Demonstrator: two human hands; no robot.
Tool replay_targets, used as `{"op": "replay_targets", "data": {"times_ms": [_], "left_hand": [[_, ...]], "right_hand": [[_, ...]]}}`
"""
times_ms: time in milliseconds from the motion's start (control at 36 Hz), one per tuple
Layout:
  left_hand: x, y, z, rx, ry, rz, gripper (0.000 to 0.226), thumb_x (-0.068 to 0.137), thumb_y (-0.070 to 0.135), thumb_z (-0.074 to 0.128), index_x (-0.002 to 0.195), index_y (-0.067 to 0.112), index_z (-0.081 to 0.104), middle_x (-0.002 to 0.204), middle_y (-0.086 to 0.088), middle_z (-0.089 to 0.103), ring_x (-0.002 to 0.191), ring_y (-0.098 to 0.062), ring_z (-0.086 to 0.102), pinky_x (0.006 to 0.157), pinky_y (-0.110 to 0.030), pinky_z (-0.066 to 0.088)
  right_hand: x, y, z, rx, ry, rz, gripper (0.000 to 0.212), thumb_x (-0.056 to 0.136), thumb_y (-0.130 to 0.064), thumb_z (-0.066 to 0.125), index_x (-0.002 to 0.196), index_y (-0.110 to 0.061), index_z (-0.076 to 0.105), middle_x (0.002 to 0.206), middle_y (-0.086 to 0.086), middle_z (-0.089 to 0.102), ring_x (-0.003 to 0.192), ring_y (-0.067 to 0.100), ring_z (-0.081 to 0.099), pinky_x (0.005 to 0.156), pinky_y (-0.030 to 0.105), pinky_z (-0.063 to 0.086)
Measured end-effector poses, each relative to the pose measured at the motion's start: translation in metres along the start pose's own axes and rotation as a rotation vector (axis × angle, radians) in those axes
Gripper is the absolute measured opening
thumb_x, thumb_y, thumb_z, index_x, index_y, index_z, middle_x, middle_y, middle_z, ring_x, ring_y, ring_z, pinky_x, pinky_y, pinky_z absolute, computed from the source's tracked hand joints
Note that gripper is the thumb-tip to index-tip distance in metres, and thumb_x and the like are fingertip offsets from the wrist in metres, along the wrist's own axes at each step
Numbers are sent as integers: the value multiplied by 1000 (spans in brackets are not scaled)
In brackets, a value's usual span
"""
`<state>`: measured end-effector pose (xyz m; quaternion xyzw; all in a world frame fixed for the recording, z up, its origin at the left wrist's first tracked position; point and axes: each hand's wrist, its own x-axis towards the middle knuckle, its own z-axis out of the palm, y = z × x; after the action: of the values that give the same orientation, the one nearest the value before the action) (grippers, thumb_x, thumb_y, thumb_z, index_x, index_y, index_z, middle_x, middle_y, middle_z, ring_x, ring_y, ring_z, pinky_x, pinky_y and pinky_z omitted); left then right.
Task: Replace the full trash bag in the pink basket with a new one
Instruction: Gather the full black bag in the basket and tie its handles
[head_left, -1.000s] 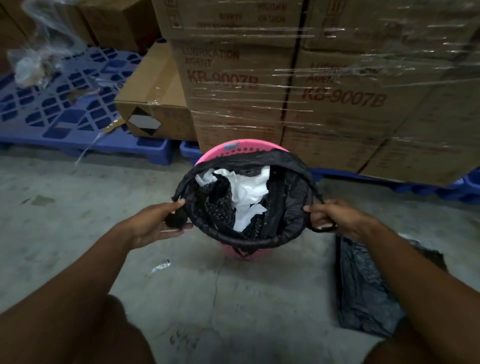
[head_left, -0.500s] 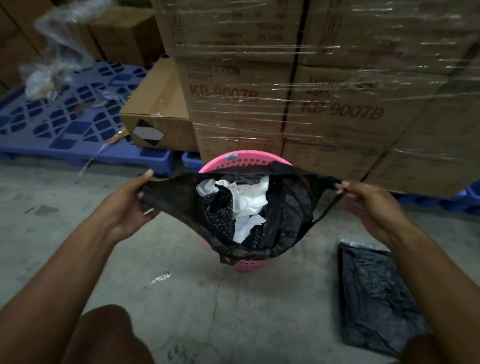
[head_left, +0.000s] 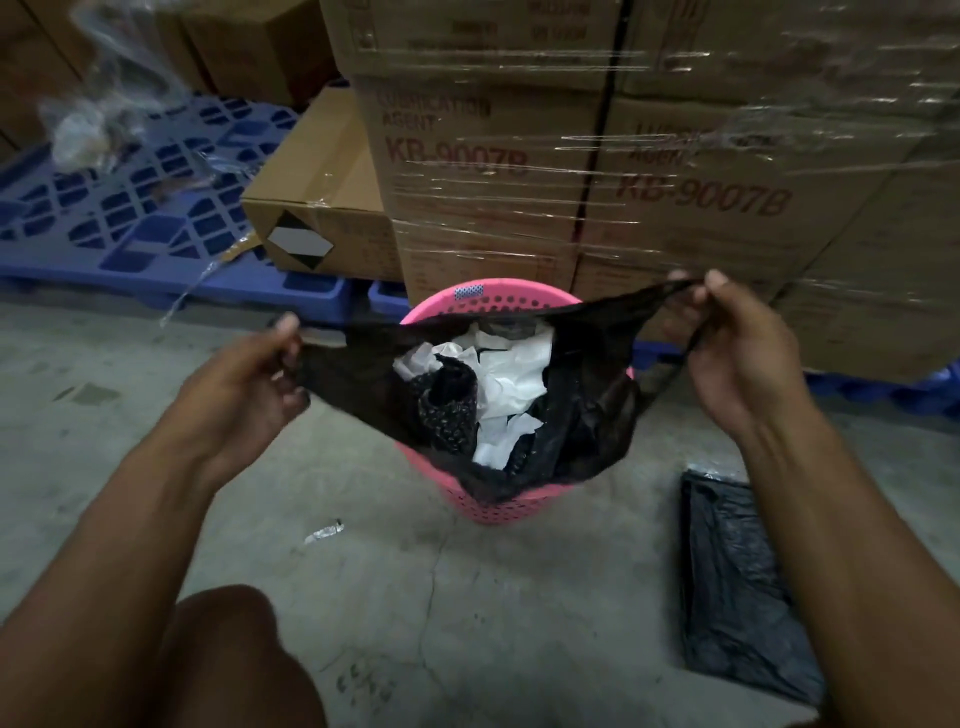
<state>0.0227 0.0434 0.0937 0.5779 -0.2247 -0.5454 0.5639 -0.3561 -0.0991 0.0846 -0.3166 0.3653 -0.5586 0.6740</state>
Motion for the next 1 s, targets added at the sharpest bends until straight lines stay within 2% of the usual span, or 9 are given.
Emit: {"op": "replay_targets", "data": {"times_ms": [56, 139, 194, 417, 556, 750, 806, 889, 1000], "left_hand": [[13, 0, 3, -140, 43, 73, 8, 92, 36, 69, 87, 29, 69, 81, 12, 64, 76, -4, 59, 72, -22, 42], [30, -1, 21, -132, 141, 201, 9, 92, 36, 69, 88, 28, 71, 86, 15, 70, 82, -2, 61, 73, -23, 42], [42, -3, 33, -179, 144, 277, 20, 97, 30, 64, 81, 27, 75, 84, 15, 72, 80, 0, 63, 71, -20, 44], [76, -9, 71, -157, -109, 425, 15, 96, 27, 62, 99, 12, 65, 125, -17, 70, 118, -19, 67, 103, -40, 52], [79, -15, 110, -3, -224, 436, 11, 90, 17, 61, 98, 12, 67, 85, -10, 72, 91, -28, 67, 91, -39, 52], [94, -63, 141, 385, -412, 249, 22, 104, 13, 47, 114, 11, 66, 72, -8, 59, 59, -23, 60, 62, -29, 52], [101, -84, 140, 476, -379, 178, 34, 107, 19, 37, 115, 7, 68, 67, -8, 55, 55, -24, 54, 58, -31, 46], [104, -108, 133, 477, -256, 53, 48, 108, 25, 27, 118, 1, 67, 64, -8, 50, 51, -20, 46, 57, -33, 40], [105, -116, 131, 351, -264, -11, 37, 92, 14, 37, 117, 13, 65, 66, -5, 43, 48, -14, 38, 53, -31, 34]], "right_hand": [[17, -7, 10, 122, 52, 2, 51, 75, -25, 79, 119, -3, 62, 91, -1, 77, 85, 10, 66, 81, 25, 51], [34, -9, 33, 150, 18, -36, 11, 90, -21, 66, 99, -14, 63, 120, 13, 74, 107, 23, 70, 95, 33, 54], [41, 0, 51, 90, -38, -39, 10, 94, -19, 61, 102, -14, 63, 115, 13, 74, 108, 26, 70, 98, 37, 52], [24, 102, 74, -766, -371, 18, 41, 97, -7, 61, 135, -19, 51, 103, 15, 75, 78, 21, 72, 80, 44, 59], [11, 167, 63, -1009, -444, 200, 34, 89, -8, 66, 117, -22, 53, 92, 5, 66, 78, 20, 64, 80, 51, 58], [12, 186, 54, -1448, -563, 331, 58, 83, -27, 63, 138, -17, 45, 133, 14, 62, 120, 34, 60, 100, 36, 48], [15, 181, 51, -1438, -564, 305, 48, 81, -29, 65, 126, -16, 54, 122, 13, 66, 112, 32, 63, 95, 37, 52], [20, 164, 44, -1158, -389, 321, 20, 83, -6, 63, 100, -13, 56, 87, 10, 67, 71, 22, 66, 67, 38, 59], [25, 130, 31, -834, -65, 176, 19, 97, -16, 51, 113, -10, 59, 72, 8, 66, 47, 19, 58, 58, 35, 51]]}}
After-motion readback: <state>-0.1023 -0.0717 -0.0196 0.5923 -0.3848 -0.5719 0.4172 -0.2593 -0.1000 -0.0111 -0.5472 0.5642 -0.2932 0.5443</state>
